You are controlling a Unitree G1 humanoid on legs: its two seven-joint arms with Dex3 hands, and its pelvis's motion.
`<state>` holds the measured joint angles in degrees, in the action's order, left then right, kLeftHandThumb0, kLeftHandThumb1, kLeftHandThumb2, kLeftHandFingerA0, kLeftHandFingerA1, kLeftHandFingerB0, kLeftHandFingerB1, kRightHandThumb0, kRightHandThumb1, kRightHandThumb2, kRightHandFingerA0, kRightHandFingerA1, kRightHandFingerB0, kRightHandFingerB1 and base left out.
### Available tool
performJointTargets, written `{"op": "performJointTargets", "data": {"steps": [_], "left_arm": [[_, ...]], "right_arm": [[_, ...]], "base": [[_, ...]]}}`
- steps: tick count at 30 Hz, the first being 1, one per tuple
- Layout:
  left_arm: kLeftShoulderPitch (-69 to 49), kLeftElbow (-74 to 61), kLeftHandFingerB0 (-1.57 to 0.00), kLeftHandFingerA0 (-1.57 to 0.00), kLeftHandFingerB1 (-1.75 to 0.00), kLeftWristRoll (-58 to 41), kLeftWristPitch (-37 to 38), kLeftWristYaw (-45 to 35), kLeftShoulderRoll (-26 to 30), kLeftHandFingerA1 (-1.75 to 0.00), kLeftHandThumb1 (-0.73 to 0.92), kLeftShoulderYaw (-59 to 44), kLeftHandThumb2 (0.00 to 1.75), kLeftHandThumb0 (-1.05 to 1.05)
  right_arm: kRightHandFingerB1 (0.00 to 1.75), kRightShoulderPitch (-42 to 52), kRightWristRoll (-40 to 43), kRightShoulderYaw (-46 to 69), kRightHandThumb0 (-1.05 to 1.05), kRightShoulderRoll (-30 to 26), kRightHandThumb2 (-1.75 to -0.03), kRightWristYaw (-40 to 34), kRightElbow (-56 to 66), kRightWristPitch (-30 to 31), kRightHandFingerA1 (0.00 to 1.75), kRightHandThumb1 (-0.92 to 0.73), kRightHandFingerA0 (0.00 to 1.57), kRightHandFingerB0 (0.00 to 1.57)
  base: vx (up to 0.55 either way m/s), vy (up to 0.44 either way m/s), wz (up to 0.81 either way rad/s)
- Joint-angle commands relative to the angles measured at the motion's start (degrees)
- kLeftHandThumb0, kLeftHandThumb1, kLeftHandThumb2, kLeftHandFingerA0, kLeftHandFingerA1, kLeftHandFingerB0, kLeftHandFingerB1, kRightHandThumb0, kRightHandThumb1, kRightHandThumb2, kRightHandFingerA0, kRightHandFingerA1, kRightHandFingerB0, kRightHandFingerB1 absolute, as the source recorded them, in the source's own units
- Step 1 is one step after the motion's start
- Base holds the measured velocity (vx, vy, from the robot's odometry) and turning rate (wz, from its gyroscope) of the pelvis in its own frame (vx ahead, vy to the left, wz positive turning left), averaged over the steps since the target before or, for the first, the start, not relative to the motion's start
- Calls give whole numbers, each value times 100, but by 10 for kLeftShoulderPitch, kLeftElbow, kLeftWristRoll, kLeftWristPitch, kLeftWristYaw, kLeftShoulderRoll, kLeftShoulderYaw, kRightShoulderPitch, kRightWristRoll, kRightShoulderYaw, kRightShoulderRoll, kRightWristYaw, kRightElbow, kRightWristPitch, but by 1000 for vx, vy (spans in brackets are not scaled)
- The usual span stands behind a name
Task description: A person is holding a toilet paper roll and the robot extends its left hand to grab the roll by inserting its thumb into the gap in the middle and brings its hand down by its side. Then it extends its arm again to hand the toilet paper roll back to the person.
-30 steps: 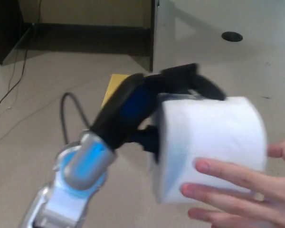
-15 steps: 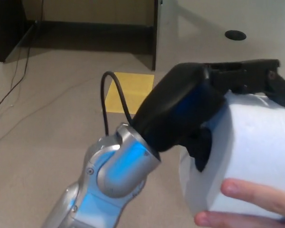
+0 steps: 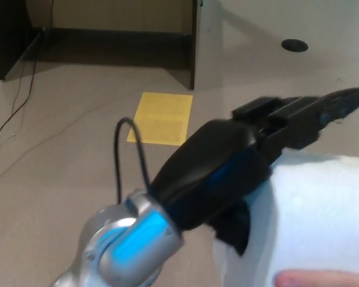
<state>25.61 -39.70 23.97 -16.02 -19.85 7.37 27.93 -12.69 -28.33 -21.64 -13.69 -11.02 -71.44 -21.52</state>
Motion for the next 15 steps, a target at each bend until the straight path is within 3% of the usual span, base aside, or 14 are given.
{"op": "performJointTargets", "data": {"steps": [1, 15], "left_arm": [[-17, -14, 0, 0, 0, -35, -28, -48, 26, -13, 44, -29, 78, -71], [-47, 8, 0, 0, -4, -119, 19, -79, 80, -15, 40, -113, 78, -66]], "right_arm": [[44, 6, -2, 0, -39, -15, -62, -2, 1, 1, 62, -72, 72, 54], [44, -3, -7, -1, -38, -12, -62, -5, 6, 6, 61, -72, 71, 55]], "base": [[0, 0, 0], [0, 0, 0]]}}
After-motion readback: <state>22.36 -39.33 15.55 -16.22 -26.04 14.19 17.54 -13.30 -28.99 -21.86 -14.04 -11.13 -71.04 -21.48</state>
